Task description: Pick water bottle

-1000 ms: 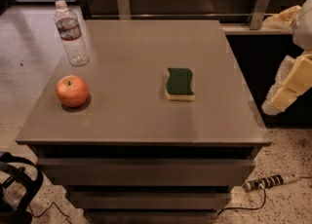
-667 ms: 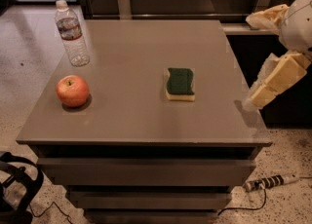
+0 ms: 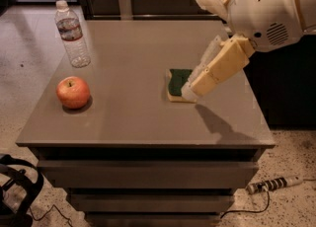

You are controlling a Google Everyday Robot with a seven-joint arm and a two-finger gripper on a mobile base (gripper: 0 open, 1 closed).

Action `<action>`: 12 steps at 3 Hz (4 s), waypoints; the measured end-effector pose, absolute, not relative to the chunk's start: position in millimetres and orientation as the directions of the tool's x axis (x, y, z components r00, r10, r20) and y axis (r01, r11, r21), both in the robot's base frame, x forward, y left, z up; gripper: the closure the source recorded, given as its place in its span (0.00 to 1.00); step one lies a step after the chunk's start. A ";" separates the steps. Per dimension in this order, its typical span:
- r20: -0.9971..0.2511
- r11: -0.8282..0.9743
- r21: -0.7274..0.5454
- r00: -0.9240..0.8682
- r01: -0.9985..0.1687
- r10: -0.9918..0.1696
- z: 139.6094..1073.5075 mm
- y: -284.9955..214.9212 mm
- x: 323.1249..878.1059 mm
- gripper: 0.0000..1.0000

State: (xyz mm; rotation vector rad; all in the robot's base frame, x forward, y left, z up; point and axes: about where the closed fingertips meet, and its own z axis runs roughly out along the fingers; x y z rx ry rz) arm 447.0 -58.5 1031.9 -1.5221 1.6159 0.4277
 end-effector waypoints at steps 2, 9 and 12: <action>-0.762 0.156 -0.290 0.129 -0.944 -0.634 1034.3 -36.4 461.2 0.00; -0.826 0.390 -0.119 -0.127 -0.913 -0.550 959.1 137.1 650.6 0.00; -0.908 0.309 -0.105 -0.036 -0.945 -0.418 948.2 209.9 720.2 0.00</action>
Offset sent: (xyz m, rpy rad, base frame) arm 0.0471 0.0612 0.0014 0.0139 0.0359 0.1364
